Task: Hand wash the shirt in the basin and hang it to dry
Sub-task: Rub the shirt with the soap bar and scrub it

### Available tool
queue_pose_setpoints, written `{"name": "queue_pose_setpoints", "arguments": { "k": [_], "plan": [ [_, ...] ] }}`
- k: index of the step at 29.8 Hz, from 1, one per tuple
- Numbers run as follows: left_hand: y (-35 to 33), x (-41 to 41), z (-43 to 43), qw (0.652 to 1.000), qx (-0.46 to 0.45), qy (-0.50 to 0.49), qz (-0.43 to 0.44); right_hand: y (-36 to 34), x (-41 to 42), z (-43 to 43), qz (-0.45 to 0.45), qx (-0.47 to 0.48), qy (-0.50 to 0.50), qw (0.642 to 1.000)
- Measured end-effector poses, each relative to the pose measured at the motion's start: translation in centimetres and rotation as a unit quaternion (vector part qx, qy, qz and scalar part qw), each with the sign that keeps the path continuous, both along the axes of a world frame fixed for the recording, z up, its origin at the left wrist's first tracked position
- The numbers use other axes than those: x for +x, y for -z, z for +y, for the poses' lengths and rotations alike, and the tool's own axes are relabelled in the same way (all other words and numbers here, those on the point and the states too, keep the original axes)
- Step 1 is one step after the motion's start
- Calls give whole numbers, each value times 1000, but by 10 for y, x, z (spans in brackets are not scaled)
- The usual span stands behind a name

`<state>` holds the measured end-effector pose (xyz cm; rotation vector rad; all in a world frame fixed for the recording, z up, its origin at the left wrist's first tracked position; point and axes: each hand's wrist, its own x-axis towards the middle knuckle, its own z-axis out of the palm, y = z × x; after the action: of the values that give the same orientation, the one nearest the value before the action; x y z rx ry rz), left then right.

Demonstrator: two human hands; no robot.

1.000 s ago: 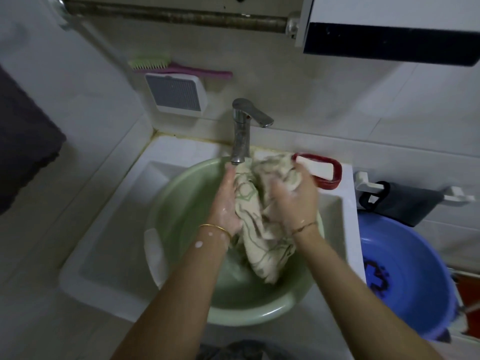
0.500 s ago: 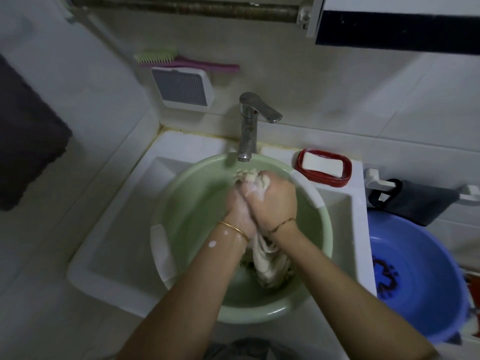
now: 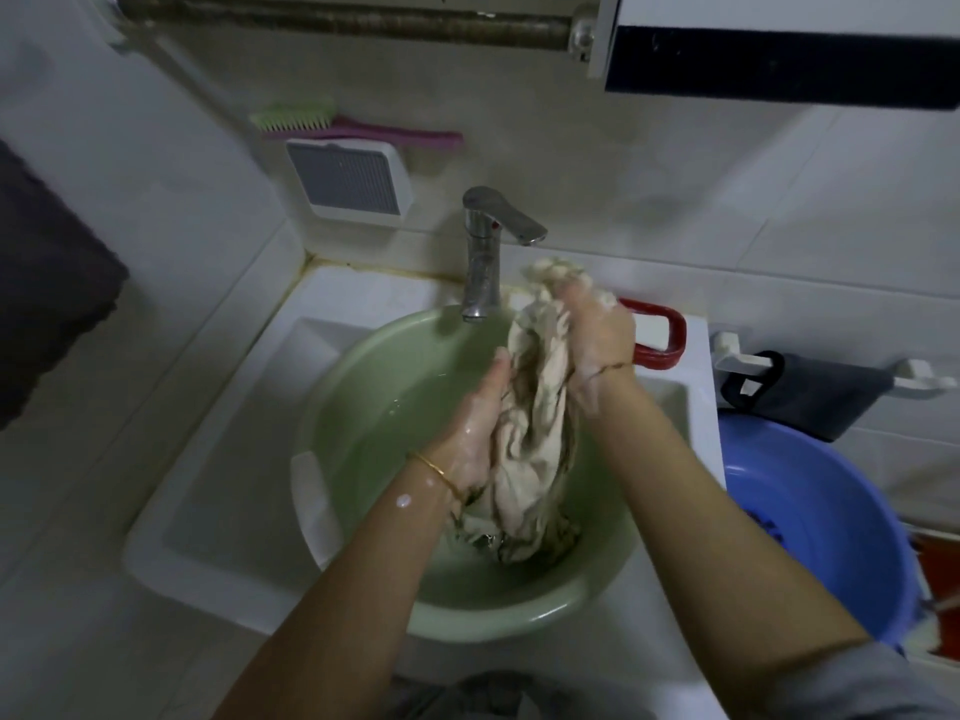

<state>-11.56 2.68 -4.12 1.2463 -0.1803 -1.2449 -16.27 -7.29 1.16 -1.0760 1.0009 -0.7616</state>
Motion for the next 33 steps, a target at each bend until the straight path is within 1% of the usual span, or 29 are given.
{"name": "queue_pose_setpoints", "arguments": {
  "k": [1, 2, 3, 5, 7, 9, 11, 12, 13, 14, 15, 16, 17, 18, 19, 20, 22, 23, 24, 25, 26, 27, 28, 29, 30, 31, 33],
  "plan": [
    [5, 1, 2, 999, -27, 33, -14, -4, -2, -6, -63, 85, 9, 994],
    [12, 1, 7, 995, -52, 78, -39, -7, -3, -11, -106, 144, 5, 984],
    [13, 3, 12, 988, -43, 119, -93, -9, -3, -16, -130, 178, -5, 975],
    [19, 1, 15, 957, 1, 207, -205, -18, -3, -27, -183, 205, -29, 961],
    [25, -6, 15, 919, 44, 268, -286, -26, -8, -27, -211, 202, -53, 955],
    [45, -6, 14, 914, 69, 251, -311, -21, -19, -30, -215, 163, -31, 962],
    [55, -8, 15, 928, 72, 215, -296, -6, -27, -36, -181, 112, -9, 977],
    [58, -8, 14, 937, 63, 190, -286, -1, -30, -40, -167, 109, -7, 980],
    [52, -8, 15, 948, 58, 151, -274, 3, -32, -44, -166, 129, 2, 978],
    [48, -7, 15, 962, 48, 95, -253, 6, -34, -49, -175, 158, 37, 971],
    [40, -4, 15, 975, 43, 26, -216, 7, -36, -52, -165, 168, 52, 971],
    [33, -1, 16, 985, 19, -40, -164, 8, -39, -49, -153, 144, 75, 975],
    [25, 4, 16, 991, -5, -85, -107, 9, -42, -47, -120, 104, 94, 983],
    [20, 8, 17, 991, -42, -111, -57, 14, -47, -42, -79, 70, 111, 988],
    [17, 11, 16, 990, -67, -124, -12, 16, -48, -34, -71, 57, 113, 989],
    [12, 13, 16, 987, -96, -123, 32, 19, -49, -23, -77, 62, 97, 990],
    [-1, 12, 13, 978, -130, -112, 114, 22, -47, 5, -72, 52, 14, 996],
    [-5, 10, 11, 975, -133, -110, 141, 23, -44, 20, -48, 18, -31, 998],
    [-9, 7, 10, 971, -141, -100, 164, 22, -40, 37, -14, -54, -70, 996],
    [-11, 5, 8, 969, -148, -99, 170, 22, -35, 54, 30, -146, -95, 984],
    [-10, 3, 5, 967, -159, -108, 168, 20, -29, 69, 79, -252, -113, 958],
    [-7, 2, 2, 964, -166, -129, 161, 19, -23, 79, 127, -345, -130, 921],
    [-4, 1, -3, 958, -184, -147, 162, 17, -16, 82, 158, -402, -138, 891],
    [-5, -3, -4, 950, -195, -165, 180, 13, -8, 78, 186, -426, -128, 876],
    [-7, -6, -6, 946, -185, -183, 193, 12, 0, 68, 214, -429, -120, 869],
    [-9, -10, -9, 952, -158, -185, 187, 11, 6, 54, 242, -413, -113, 871],
    [-11, -11, -14, 966, -96, -170, 170, 14, 10, 25, 269, -348, -105, 892]
  ]
}}
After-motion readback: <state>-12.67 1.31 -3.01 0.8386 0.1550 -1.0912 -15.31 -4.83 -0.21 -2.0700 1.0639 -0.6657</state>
